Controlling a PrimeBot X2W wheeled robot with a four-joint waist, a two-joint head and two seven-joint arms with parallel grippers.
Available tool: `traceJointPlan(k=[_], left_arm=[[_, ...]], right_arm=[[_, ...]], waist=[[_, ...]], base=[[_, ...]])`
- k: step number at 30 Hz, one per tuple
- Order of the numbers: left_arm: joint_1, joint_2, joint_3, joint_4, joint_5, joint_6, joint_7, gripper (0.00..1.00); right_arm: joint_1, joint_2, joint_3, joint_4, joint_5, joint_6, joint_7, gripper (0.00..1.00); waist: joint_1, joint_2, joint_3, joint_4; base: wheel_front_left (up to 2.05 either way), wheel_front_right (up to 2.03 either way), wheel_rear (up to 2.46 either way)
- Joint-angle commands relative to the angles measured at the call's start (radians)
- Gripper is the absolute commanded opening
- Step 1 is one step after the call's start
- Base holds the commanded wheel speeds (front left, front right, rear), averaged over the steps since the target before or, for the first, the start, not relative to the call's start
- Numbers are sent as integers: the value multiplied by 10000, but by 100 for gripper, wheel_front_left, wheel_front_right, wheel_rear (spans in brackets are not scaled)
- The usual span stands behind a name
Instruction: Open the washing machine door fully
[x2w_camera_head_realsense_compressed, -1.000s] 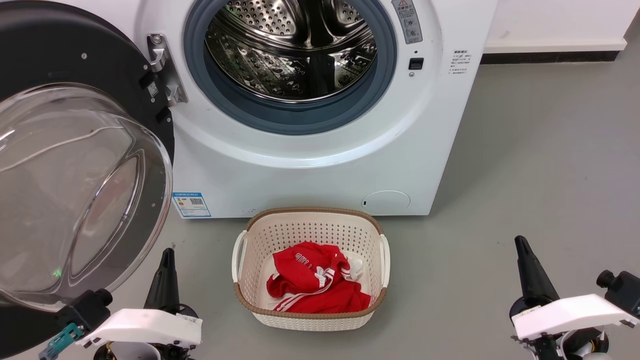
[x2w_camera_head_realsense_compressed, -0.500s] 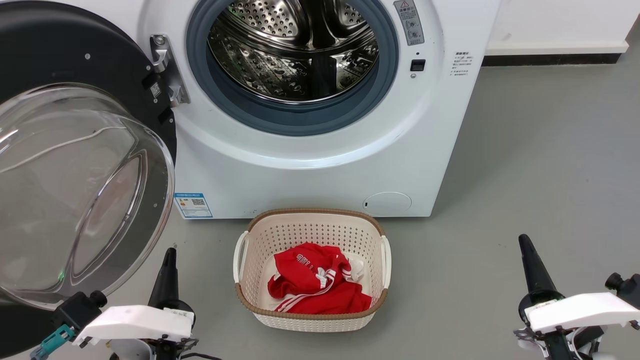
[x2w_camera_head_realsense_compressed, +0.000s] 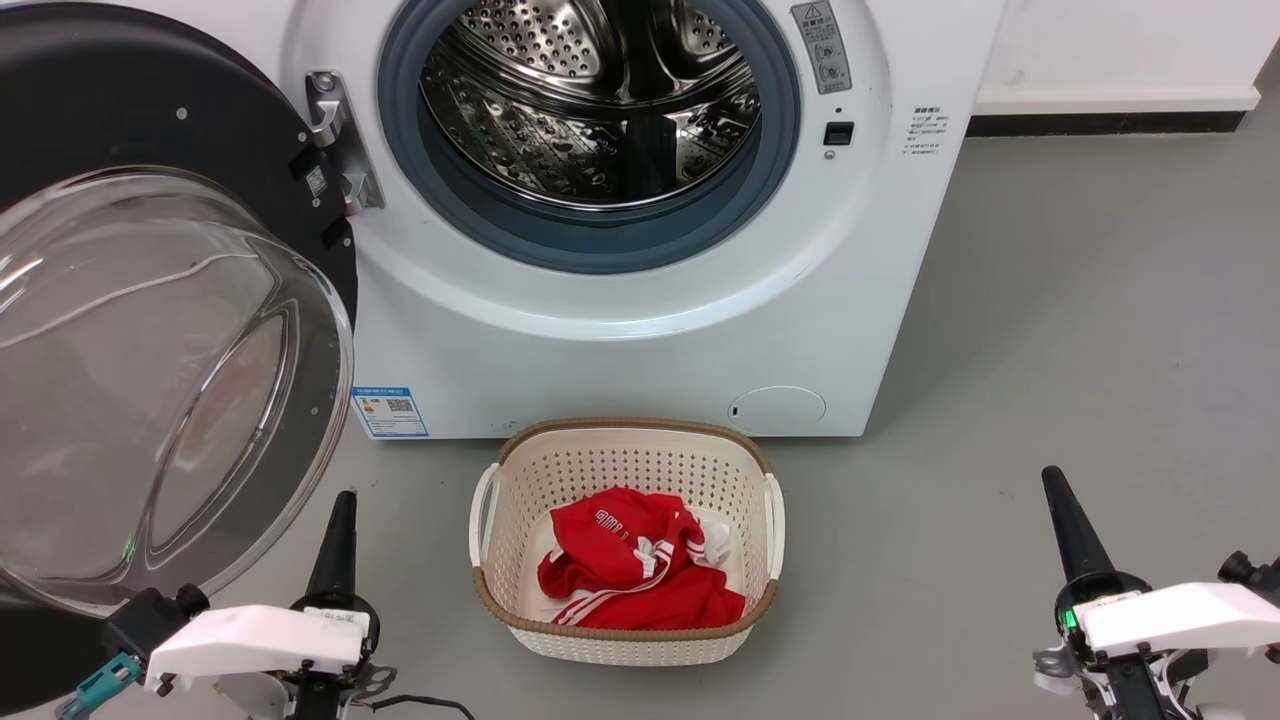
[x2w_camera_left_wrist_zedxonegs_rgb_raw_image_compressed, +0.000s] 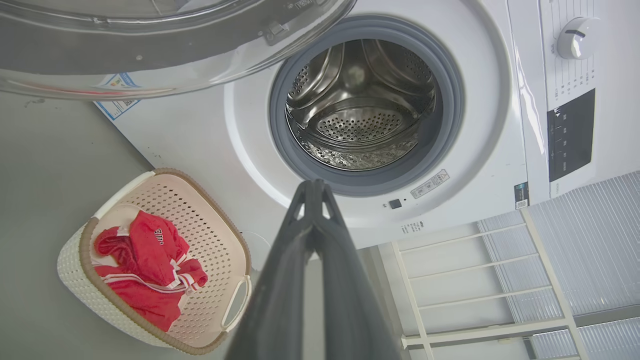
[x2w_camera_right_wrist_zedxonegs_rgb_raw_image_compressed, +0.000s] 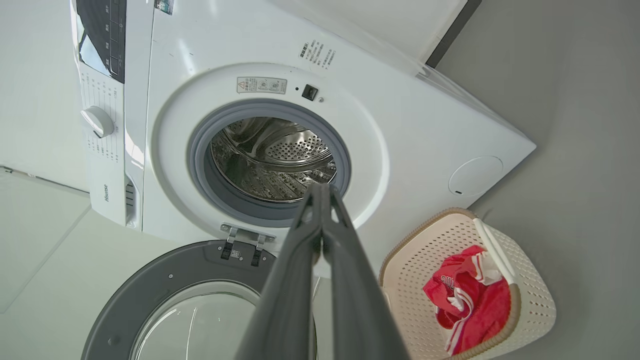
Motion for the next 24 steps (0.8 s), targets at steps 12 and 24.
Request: traceJointPlan(k=[12,24], left_arm=[[-314,4,89,100,-1428,-129,340,0],[-370,-2,151,238,-2540,-212,604,0]], right_arm=[[-311,-51,-140,63,1396,2,283,0],[-371,-34,-241,162,2439,1,498,0]], waist=[[0,0,-31,34],[0,0,-61,66]], base=[[0,0,0],[0,0,0]])
